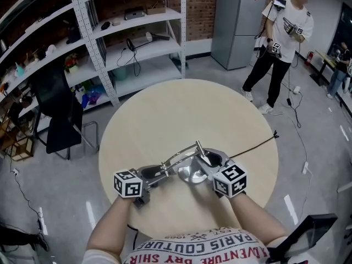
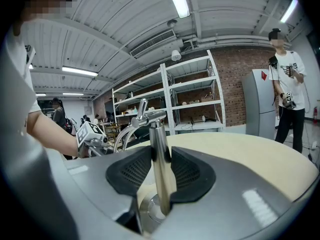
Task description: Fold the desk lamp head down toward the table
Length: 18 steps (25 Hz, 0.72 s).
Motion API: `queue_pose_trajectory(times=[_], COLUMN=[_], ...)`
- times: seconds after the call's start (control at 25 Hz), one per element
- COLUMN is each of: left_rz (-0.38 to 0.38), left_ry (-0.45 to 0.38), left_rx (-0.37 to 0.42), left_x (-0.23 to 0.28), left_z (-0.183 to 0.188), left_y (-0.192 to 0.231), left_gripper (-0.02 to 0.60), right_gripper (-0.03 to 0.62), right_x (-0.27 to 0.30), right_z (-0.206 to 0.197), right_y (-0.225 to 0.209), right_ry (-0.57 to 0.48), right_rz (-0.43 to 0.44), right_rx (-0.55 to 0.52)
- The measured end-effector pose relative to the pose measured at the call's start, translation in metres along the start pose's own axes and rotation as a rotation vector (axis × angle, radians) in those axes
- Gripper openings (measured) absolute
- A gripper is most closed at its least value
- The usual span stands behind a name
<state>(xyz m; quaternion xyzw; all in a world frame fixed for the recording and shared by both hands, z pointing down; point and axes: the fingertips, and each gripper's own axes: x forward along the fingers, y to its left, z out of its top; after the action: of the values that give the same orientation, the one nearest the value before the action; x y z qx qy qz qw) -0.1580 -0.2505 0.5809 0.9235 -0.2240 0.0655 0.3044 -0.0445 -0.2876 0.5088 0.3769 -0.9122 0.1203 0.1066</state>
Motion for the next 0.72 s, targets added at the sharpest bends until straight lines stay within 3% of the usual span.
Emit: queue_pose_trajectory(times=[0.56, 0.72], left_rz=[0.019, 0.047], left_ry=[0.004, 0.001], left_rx=[0.017, 0.040], left_x=[-0.003, -0.010], left_z=[-0.004, -0.004], left_y=[-0.001, 0.001], left_gripper=[0.215, 0.216], right_gripper=[0.126, 0.161], right_x=[-0.004, -0.008], right_z=[-0.001, -0.001], right_y=[0.005, 0.001], right_ry=[-0.002, -0.015], right_rz=[0.017, 0.002], right_rx=[0.038, 0.040])
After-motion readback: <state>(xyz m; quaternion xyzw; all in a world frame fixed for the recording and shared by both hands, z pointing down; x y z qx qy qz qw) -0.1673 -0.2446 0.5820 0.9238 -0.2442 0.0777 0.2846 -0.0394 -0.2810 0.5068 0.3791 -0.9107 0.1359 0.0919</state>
